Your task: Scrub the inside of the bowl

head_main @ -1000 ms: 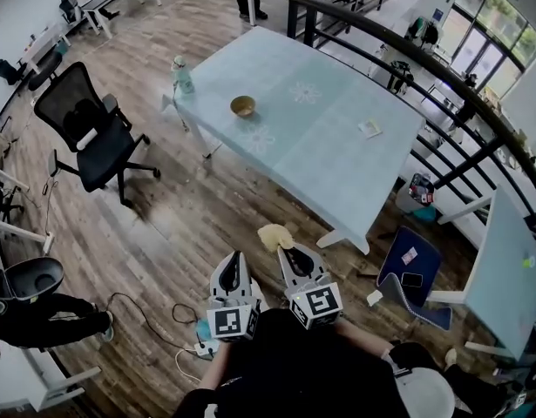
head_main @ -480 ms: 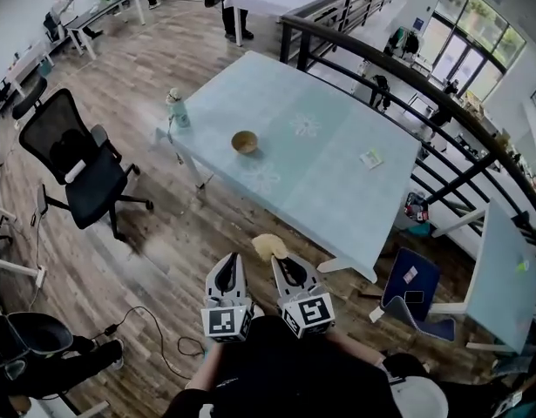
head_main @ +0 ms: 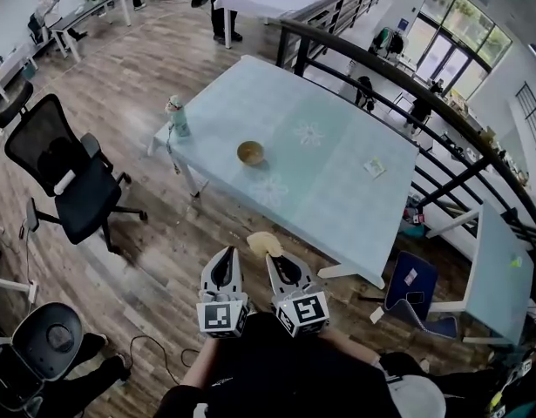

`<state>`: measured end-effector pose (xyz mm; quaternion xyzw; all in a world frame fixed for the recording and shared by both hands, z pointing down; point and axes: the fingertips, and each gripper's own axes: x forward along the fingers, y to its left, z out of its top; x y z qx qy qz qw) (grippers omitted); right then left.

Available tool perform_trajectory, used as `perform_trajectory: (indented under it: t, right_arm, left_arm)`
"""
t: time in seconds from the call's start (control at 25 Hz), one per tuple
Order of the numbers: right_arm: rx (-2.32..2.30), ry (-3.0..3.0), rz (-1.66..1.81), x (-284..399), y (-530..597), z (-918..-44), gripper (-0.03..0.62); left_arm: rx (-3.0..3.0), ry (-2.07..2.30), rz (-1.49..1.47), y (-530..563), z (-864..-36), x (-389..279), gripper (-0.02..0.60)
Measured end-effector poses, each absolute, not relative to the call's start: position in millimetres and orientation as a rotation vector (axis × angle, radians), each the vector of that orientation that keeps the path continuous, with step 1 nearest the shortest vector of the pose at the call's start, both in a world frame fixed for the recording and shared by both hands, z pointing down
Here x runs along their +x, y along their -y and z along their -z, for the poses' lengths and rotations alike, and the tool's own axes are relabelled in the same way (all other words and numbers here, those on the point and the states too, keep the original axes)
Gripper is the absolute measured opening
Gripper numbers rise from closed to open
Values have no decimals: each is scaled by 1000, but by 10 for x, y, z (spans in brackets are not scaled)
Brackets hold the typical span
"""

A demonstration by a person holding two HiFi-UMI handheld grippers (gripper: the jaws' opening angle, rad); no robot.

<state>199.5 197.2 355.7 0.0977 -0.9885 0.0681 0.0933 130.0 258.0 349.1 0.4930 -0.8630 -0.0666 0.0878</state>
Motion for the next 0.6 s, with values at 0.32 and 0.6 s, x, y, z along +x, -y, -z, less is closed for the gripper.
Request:
perform_trajectory:
  t: [0.32, 0.6]
  right_arm:
    - [262, 2900, -178, 1836, -2060, -3674, 38]
    - [194, 2889, -199, 1431, -2069, -3758, 38]
  left_arm:
    - [1454, 2545, 215, -2636, -3647, 1165, 15]
    - [1376, 2551, 215, -2676, -3727, 834, 17]
